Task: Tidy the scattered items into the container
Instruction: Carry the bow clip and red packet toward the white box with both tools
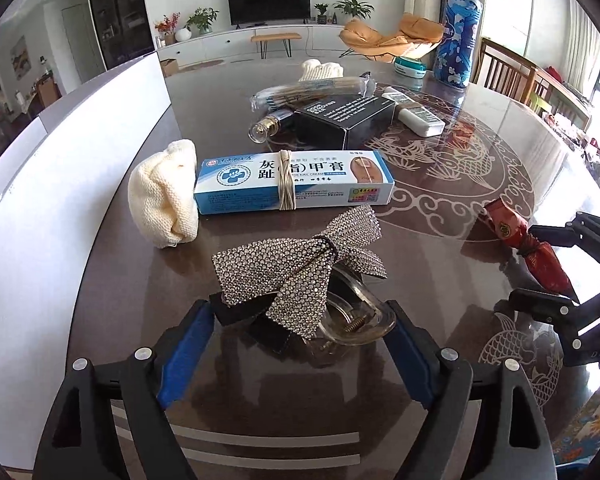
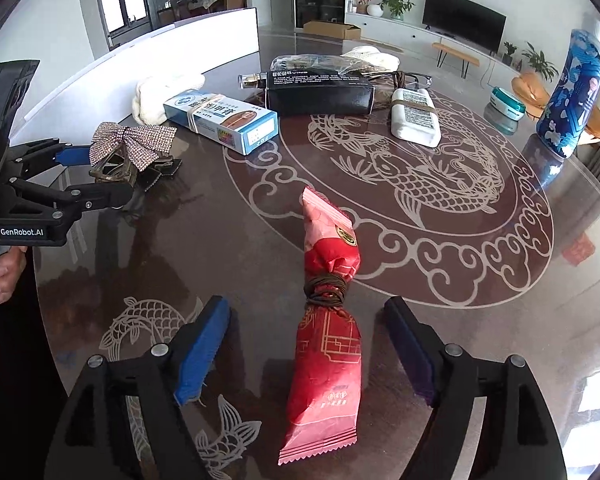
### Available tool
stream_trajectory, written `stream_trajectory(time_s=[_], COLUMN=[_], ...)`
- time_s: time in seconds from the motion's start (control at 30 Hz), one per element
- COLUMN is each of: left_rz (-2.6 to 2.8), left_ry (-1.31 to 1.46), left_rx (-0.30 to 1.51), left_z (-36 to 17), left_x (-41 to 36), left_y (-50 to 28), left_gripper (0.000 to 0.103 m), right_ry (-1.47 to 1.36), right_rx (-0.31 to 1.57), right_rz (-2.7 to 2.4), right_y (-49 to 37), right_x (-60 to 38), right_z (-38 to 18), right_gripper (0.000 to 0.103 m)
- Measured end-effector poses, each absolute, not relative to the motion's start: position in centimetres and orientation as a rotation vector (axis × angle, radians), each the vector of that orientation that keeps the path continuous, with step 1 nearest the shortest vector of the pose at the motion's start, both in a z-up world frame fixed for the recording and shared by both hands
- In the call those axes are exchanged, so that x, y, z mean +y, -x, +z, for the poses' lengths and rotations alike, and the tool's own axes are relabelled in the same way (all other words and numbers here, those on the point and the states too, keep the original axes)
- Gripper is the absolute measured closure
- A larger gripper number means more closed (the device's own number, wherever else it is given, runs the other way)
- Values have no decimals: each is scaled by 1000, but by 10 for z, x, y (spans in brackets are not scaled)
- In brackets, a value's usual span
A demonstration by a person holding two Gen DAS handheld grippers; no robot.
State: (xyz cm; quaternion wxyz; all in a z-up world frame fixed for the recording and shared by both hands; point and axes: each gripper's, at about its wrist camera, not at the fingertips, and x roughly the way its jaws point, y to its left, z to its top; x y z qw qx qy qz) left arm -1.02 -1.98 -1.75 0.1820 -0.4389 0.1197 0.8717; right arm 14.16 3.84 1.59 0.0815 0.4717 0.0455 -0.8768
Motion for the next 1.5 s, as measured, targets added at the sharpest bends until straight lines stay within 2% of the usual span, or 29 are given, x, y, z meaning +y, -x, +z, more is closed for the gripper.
stream_trajectory(time_s=[0.23, 0.3, 0.33, 0.37, 0.43, 0.47, 0.53, 0.8, 1.0, 1.17, 1.5], left_rz=[2513, 2504, 2509, 2515, 2522, 2523, 2528, 2510, 2507, 2526, 2628], left_ry=[1228, 1209, 1187, 1168, 1149, 1141, 1117, 1168, 1165, 1119, 1017], left_rx=[377, 326, 296, 282, 286, 284, 269, 165, 142, 37, -118], left_z=[-22, -20, -17, -13, -7, -3, 3, 6, 7, 26, 81], left_x=[-14, -18, -20, -22, -23, -23, -26, -39, -45, -62, -118], left_y=[15, 16, 16, 15, 12, 10, 4, -10, -19, -22, -17], left_gripper=[18, 23, 30, 40, 59, 65, 68, 69, 69, 69, 69], right_ry=[-1385, -1398, -1412, -1408, -1402, -1393, -1362, -1381, -1437, -1358, -1226], right_rx=[73, 66, 61, 64, 37, 20, -11, -118, -87, -140, -88], right_rz=[-2644, -2629, -2621, -2634, -2639, -2643, -2650, -2611, -2577, -2609, -2574], right_y=[-144, -144, -143, -144, -145, -147, -151, -160, -166, -169, -135], right_x=[41, 41, 42, 42, 45, 46, 49, 61, 62, 62, 13], right_z=[23, 23, 23, 24, 27, 30, 38, 46, 39, 58, 100], right_gripper=[21, 36, 66, 78, 78, 79, 80, 80, 80, 80, 80])
